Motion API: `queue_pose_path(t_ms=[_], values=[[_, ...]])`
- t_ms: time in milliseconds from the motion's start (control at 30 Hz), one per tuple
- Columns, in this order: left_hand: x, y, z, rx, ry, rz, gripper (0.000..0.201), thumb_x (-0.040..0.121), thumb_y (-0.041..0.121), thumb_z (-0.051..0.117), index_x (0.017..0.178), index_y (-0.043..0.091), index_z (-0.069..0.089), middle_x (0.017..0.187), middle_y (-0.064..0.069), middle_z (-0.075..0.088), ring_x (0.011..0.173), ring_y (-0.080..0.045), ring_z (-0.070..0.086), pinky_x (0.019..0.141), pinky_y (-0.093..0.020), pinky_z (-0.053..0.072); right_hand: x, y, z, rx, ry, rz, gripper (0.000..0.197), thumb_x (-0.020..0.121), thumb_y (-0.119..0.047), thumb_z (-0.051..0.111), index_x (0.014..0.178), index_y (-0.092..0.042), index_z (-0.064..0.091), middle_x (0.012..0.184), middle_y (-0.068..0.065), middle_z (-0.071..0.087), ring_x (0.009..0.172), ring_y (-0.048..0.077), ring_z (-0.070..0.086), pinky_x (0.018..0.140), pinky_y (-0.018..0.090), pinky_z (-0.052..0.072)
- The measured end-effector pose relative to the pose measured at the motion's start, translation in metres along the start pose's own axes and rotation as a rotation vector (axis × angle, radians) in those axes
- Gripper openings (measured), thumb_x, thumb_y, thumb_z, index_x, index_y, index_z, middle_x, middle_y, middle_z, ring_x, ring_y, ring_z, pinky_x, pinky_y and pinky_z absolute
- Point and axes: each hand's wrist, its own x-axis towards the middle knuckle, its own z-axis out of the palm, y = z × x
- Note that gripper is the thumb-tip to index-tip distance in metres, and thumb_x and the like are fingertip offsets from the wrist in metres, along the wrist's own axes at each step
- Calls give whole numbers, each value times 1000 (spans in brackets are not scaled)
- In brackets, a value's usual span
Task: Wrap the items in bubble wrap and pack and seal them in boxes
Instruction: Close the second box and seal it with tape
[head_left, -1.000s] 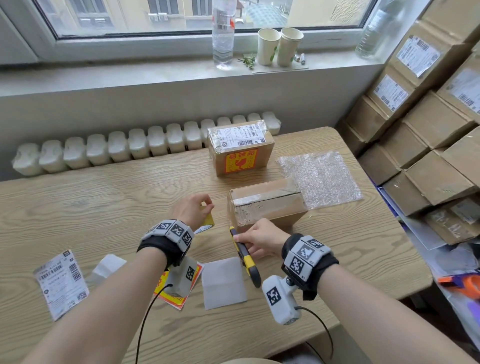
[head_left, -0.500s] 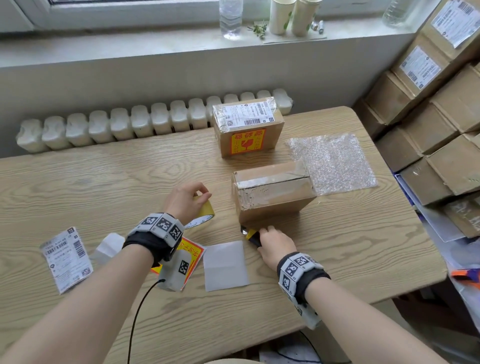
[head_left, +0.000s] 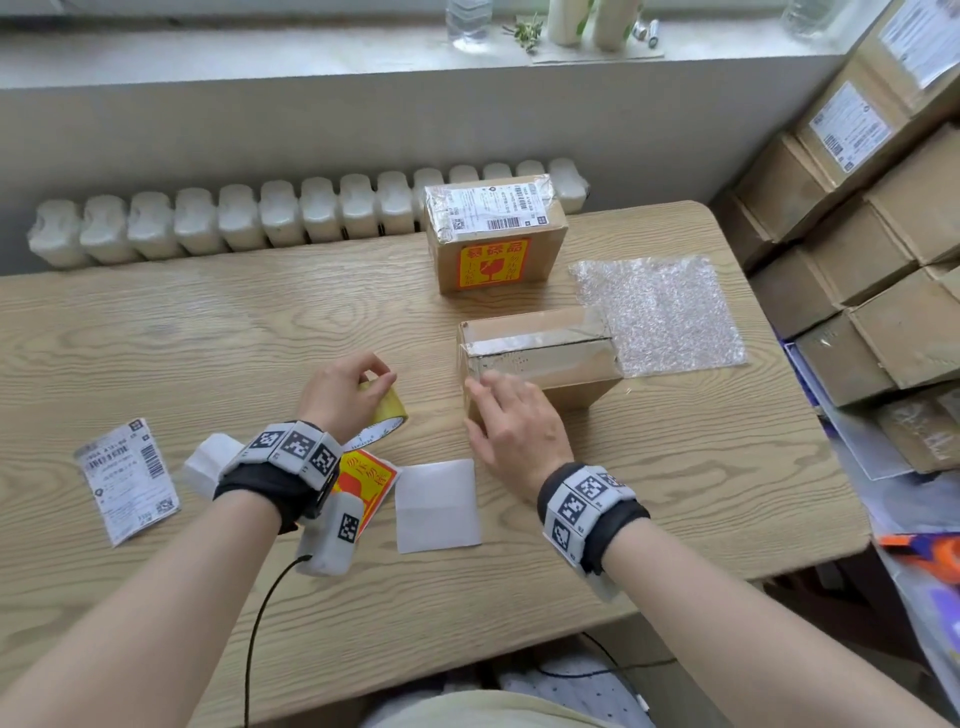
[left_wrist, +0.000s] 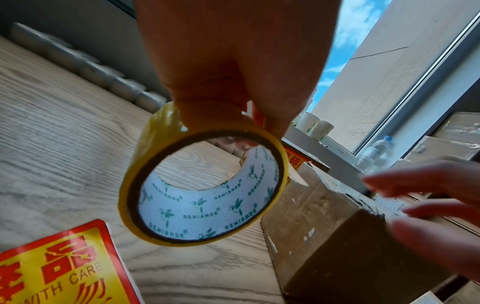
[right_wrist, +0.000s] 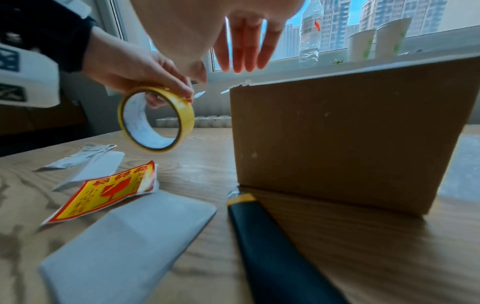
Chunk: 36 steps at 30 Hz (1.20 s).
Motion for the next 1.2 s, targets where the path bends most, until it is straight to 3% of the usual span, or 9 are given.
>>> queue_pose_path(t_ms=[67, 167, 367, 533, 600, 700, 800, 1033, 1200], values=[[-4, 1, -1, -9, 20, 13, 15, 88, 27, 62, 89, 14, 69, 77, 0, 56, 82, -18, 53, 73, -30, 41, 15, 6, -1, -48, -124, 41, 62, 75, -33, 68, 129, -5, 54, 125, 19, 56, 116, 32, 55, 96, 42, 47], [-8, 1, -1, -1, 42, 30, 15, 88, 26, 63, 89, 12, 69, 76, 2, 55, 80, -16, 52, 71, -27, 36, 29, 6, 4, -89, -306, 82, 77, 63, -35, 81, 131, -9, 55, 130, 21, 54, 120, 33, 54, 97, 44, 46], [-13, -3, 0, -16, 40, -8, 12, 88, 28, 63, 86, 18, 68, 84, -3, 63, 83, -17, 54, 72, -28, 38, 39, -1, 14, -205, -305, 150, 56, 58, -29, 79, 111, -13, 68, 125, 16, 60, 112, 28, 59, 89, 43, 49], [-17, -1, -3, -3, 39, -19, 11, 88, 29, 62, 86, 20, 68, 85, -1, 63, 83, -16, 54, 72, -29, 39, 40, -3, 15, -213, -292, 146, 23, 58, -23, 82, 78, -18, 71, 128, 18, 56, 113, 33, 56, 93, 45, 37], [-18, 1, -4, 8, 34, -23, 12, 88, 30, 62, 87, 21, 68, 84, -1, 63, 83, -16, 55, 73, -29, 41, 39, -1, 16, -139, -224, 146, 35, 73, -29, 74, 105, -18, 69, 134, 19, 52, 121, 32, 53, 99, 48, 40], [-19, 7, -5, 6, 24, -31, 13, 88, 31, 61, 89, 21, 69, 83, -2, 62, 85, -17, 55, 76, -31, 44, 42, 3, 12, -108, -271, 144, 59, 95, -30, 46, 148, -11, 28, 157, 10, 21, 143, 26, 24, 115, 47, 17], [-20, 14, -5, -7, 18, -33, 13, 89, 32, 61, 89, 21, 69, 81, -2, 61, 84, -19, 55, 77, -32, 45, 44, 4, 9, -33, -370, 149, 57, 99, -24, 33, 151, -13, 13, 160, 5, 4, 147, 24, 8, 117, 41, 4], [-19, 22, -6, 29, -16, -43, 12, 89, 35, 60, 90, 25, 67, 83, -2, 62, 83, -19, 57, 76, -32, 46, 28, 7, -9, 125, -374, 70, 70, 87, -6, 44, 151, -20, 18, 159, -4, 12, 147, 17, 8, 118, 41, -4], [-19, 31, -7, 54, -54, -41, 13, 90, 37, 58, 91, 27, 67, 85, -1, 62, 83, -19, 57, 73, -30, 44, 23, 21, -18, 8, -438, 316, 80, 88, -41, 54, 151, -23, 6, 159, 9, -1, 147, 27, -5, 116, 52, 0]])
